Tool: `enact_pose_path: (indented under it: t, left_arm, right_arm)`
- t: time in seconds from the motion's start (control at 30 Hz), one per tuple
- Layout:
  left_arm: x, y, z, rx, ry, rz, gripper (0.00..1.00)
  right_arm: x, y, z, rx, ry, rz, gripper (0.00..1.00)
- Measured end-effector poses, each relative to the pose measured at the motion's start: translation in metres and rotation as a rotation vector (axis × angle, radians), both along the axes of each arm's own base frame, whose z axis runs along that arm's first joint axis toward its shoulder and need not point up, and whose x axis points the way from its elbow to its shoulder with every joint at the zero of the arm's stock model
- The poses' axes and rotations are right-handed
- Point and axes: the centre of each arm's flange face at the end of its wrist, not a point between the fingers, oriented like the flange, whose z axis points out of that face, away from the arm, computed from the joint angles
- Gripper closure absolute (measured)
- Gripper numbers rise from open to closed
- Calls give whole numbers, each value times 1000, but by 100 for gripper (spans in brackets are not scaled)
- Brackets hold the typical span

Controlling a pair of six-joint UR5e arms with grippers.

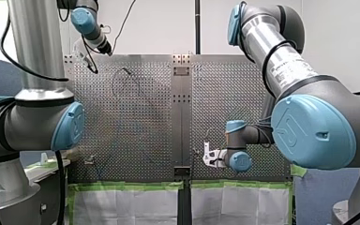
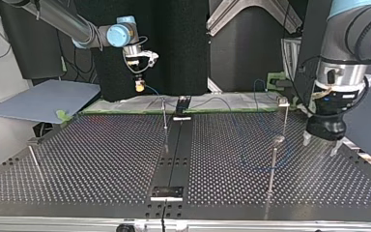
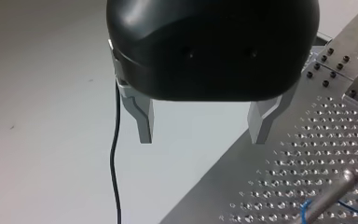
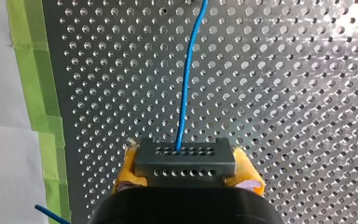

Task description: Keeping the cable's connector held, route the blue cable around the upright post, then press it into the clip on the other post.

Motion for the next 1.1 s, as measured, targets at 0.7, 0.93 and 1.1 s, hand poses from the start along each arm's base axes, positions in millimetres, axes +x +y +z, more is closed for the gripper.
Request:
enact_pose_path:
  t: [0.7, 0.93, 1.1]
  left_arm:
    - [6, -37, 11, 178, 145, -142, 0]
    - [1, -44, 4, 256, 191, -124, 0]
    - [3, -47, -1, 308, 208, -110, 0]
  right_arm:
    - [4, 3, 0, 6, -6, 25, 100]
    - [5, 4, 0, 8, -6, 35, 100]
    - [6, 4, 0, 8, -7, 37, 100]
